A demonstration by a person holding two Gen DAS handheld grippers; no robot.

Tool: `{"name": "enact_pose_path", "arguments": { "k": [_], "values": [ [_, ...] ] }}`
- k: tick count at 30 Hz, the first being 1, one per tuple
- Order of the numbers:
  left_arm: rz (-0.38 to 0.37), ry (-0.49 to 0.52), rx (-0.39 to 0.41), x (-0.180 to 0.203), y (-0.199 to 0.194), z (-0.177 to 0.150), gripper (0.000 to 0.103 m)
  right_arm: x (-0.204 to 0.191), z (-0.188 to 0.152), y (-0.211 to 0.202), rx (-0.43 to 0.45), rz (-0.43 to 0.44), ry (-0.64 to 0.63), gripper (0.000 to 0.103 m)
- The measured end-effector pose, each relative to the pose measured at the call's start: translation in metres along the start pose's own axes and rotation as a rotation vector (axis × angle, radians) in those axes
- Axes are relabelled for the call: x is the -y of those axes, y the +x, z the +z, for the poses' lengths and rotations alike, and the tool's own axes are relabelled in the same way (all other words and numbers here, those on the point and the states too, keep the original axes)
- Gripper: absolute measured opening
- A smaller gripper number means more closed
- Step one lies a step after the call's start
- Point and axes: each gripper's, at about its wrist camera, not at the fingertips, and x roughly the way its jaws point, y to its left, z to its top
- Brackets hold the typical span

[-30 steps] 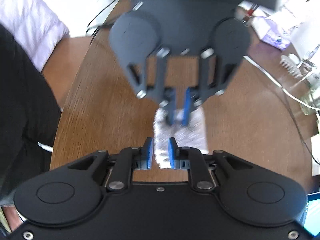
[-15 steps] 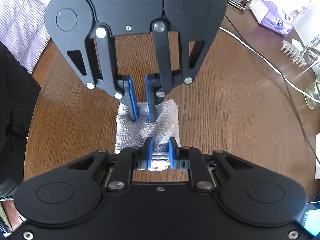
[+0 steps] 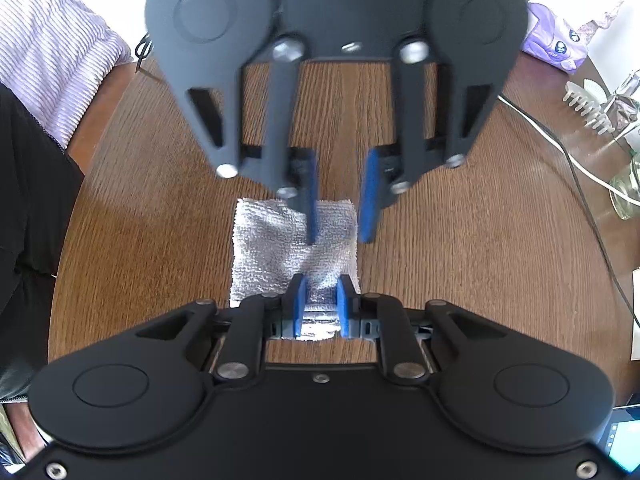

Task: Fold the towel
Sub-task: 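Open both grippers and press the folded towel square flat, then open both grippers and lift them off the folded towel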

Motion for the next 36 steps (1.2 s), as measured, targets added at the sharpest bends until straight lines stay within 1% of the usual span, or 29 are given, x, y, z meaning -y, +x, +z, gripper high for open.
{"name": "enact_pose_path", "arguments": {
  "k": [1, 2, 4, 6, 11, 13, 15, 17, 19, 23, 24, 25, 26, 28, 29, 31, 32, 34, 36],
  "values": [
    [-0.005, 0.010, -0.008, 0.001, 0.002, -0.001, 0.025, 0.000, 0.000, 0.000, 0.001, 0.000, 0.003, 0.021],
    [-0.012, 0.026, -0.015, 0.002, 0.005, 0.000, 0.025, 0.001, -0.001, -0.001, 0.001, -0.004, 0.005, 0.025],
    [-0.031, 0.029, -0.018, -0.001, 0.010, 0.001, 0.025, 0.001, -0.002, -0.001, -0.002, -0.011, 0.009, 0.029],
    [-0.049, 0.017, -0.017, -0.007, 0.010, 0.002, 0.026, 0.002, -0.003, -0.003, -0.002, -0.011, 0.010, 0.030],
    [-0.099, -0.002, -0.011, -0.021, 0.017, 0.001, 0.026, 0.019, -0.002, -0.009, 0.017, 0.040, 0.034, 0.031],
    [-0.111, 0.000, -0.012, -0.023, 0.018, 0.003, 0.027, 0.032, -0.001, -0.010, 0.003, 0.083, 0.044, 0.033],
    [-0.118, 0.005, -0.015, -0.026, 0.021, 0.005, 0.027, 0.040, 0.004, -0.005, -0.033, 0.116, 0.031, 0.037],
    [-0.123, 0.008, -0.018, -0.028, 0.022, 0.006, 0.027, 0.043, 0.007, -0.002, -0.038, 0.120, 0.022, 0.040],
    [-0.132, 0.010, -0.019, -0.030, 0.024, 0.006, 0.027, 0.047, 0.011, 0.002, -0.046, 0.144, 0.021, 0.041],
    [-0.146, 0.020, -0.014, -0.034, 0.027, 0.006, 0.026, 0.054, 0.010, 0.008, -0.056, 0.193, 0.017, 0.039],
    [-0.150, 0.020, -0.013, -0.035, 0.027, 0.005, 0.025, 0.057, 0.008, 0.009, -0.055, 0.207, 0.020, 0.038],
    [-0.155, 0.018, -0.011, -0.036, 0.028, 0.004, 0.020, 0.060, 0.006, 0.009, -0.048, 0.224, 0.024, 0.033],
    [-0.157, 0.019, -0.007, -0.036, 0.028, 0.003, 0.020, 0.059, 0.005, 0.008, -0.047, 0.224, 0.022, 0.030],
    [-0.151, 0.026, 0.003, -0.035, 0.028, 0.002, 0.017, 0.058, 0.003, 0.008, -0.038, 0.221, 0.013, 0.027],
    [-0.149, 0.028, 0.006, -0.035, 0.028, 0.001, 0.016, 0.057, 0.002, 0.007, -0.032, 0.217, 0.012, 0.024],
    [-0.143, 0.031, 0.011, -0.035, 0.028, 0.000, 0.015, 0.056, -0.002, 0.005, -0.018, 0.213, 0.024, 0.023],
    [-0.143, 0.031, 0.011, -0.036, 0.029, 0.000, 0.015, 0.058, 0.005, 0.008, -0.016, 0.214, 0.031, 0.021],
    [-0.142, 0.034, 0.006, -0.037, 0.030, 0.001, 0.014, 0.057, 0.004, 0.005, -0.010, 0.212, 0.046, 0.020],
    [-0.140, 0.036, 0.001, -0.038, 0.031, 0.002, 0.014, 0.052, -0.004, 0.001, -0.010, 0.207, 0.054, 0.020]
  ]
}}
